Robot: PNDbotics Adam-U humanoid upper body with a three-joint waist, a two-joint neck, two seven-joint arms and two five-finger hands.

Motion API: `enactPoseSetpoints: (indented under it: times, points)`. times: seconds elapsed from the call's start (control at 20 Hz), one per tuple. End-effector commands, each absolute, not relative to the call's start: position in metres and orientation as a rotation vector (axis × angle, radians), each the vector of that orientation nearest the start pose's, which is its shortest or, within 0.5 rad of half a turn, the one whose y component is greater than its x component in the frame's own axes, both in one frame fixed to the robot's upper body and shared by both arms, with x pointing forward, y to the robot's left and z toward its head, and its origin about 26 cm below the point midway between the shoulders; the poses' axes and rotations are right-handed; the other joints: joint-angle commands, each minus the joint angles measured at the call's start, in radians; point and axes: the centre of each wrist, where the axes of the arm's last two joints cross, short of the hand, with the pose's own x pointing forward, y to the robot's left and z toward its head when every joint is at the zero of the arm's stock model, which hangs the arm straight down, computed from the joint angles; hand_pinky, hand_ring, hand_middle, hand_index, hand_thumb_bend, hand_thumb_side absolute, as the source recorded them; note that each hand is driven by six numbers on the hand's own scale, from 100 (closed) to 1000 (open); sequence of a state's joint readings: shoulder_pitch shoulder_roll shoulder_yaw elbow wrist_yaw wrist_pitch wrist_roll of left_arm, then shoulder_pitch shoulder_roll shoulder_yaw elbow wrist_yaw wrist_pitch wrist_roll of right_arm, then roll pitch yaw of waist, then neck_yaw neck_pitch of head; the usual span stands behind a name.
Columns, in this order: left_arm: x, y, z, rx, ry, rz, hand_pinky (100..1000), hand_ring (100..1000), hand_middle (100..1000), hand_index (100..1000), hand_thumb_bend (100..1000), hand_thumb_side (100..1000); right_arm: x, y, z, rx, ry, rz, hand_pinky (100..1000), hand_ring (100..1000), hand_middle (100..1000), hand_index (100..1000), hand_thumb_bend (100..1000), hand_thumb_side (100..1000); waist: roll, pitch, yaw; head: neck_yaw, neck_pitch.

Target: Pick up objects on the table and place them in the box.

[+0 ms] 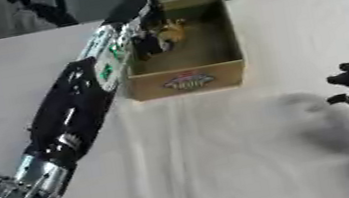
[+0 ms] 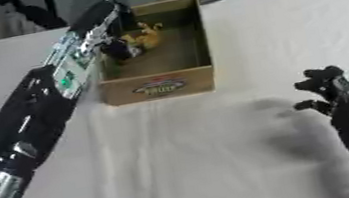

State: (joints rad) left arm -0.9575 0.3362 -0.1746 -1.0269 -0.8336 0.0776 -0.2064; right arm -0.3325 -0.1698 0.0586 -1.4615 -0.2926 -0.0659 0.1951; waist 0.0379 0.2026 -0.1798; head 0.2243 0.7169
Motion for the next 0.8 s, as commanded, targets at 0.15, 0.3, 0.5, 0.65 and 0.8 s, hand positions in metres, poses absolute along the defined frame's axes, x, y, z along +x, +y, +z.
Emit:
enactPoseSetpoints:
  times: [0.15,0.3,0.5,0.65,0.8]
  points:
    - [0.461,0.241,0.229,0.965,-1.658,-1.092,536,529,559,615,554,226,0.359,-0.240,0.068,0.346,-1.837,0.208,592,820,606,765,100,760,-0.010,-0.023,0.011,-0.012,-0.010]
    - [0.450,0.257,0.229,0.966,-1.707,-0.986,531,518,547,608,477,251,0.359,-0.242,0.068,0.338,-1.838,0.202,592,820,606,765,100,761,-0.013,-0.025,0.022,-0.018,-0.006]
    - [0.431,0.272,0.223,0.901,-1.787,-0.812,523,508,535,603,419,278,0.359,-0.243,0.067,0.336,-1.838,0.197,592,820,606,764,100,759,-0.015,-0.027,0.036,-0.021,-0.003]
    - [0.417,0.284,0.220,0.882,-1.829,-0.716,522,505,532,600,372,300,0.359,-0.244,0.068,0.332,-1.842,0.193,592,822,606,764,100,766,-0.017,-0.026,0.045,-0.028,-0.001]
    - [0.395,0.299,0.217,0.845,-1.884,-0.570,516,499,524,591,329,333,0.359,-0.246,0.068,0.325,-1.846,0.188,592,822,606,765,100,757,-0.021,-0.026,0.055,-0.032,0.001]
